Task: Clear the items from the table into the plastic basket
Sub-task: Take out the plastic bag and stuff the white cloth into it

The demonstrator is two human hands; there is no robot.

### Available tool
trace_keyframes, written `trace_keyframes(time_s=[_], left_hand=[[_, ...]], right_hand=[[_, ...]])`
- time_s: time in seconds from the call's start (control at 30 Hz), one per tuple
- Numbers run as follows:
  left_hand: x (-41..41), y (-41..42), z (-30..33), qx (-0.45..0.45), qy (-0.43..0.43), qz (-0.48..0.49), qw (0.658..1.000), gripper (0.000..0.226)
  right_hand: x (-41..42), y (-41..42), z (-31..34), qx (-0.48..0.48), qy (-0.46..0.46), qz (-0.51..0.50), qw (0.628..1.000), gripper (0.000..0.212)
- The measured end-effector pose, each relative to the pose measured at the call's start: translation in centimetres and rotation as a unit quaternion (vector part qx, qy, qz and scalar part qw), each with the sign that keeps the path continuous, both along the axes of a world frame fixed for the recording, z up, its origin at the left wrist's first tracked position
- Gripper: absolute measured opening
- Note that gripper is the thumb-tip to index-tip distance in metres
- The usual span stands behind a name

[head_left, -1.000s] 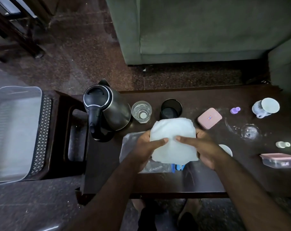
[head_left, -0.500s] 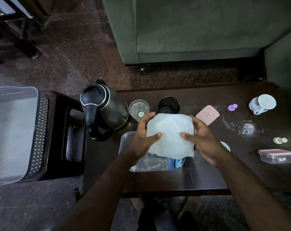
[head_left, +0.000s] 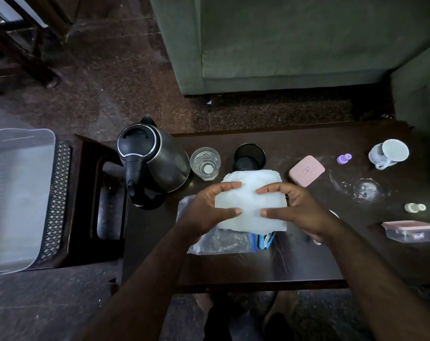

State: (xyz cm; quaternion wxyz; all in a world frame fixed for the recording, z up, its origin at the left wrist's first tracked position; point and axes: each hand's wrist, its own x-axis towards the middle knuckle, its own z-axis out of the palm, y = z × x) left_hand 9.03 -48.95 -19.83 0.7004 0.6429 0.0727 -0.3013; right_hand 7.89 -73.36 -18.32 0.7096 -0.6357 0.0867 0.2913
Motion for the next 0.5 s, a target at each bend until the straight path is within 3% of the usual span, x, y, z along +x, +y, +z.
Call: trace_keyframes(time_s=[0.07, 0.17, 0.27, 0.4, 0.5], left_hand=[[0.1, 0.2, -0.1, 0.007, -0.005, -0.005, 1.000, 0.064], [0.3, 0.2, -0.1, 0.065, -0.039, -0.017, 0.997, 0.067], [0.6, -0.1, 0.0, 0.159, -0.096, -0.036, 0.982, 0.065], [1.0, -1.0, 1.3, 0.251, -0.141, -0.092, 0.953, 0.035], [2.1, -0.6, 3.1, 0.342, -0.194, -0.216, 0.894, 0.027]], right_hand=[[0.2, -0.2, -0.1, -0.053, -0.011, 0.016, 0.998, 0.061], [0.6, -0.2, -0.3, -0.140, -0.056, 0.031, 0.988, 0.064], [0.9, 0.2, -0.2, -0.224, -0.110, 0.021, 0.968, 0.055], [1.2, 0.4, 0.1, -0.328, -0.201, 0.005, 0.923, 0.028], [1.4, -0.2, 0.9, -0.387, -0.249, 0.044, 0.887, 0.016]])
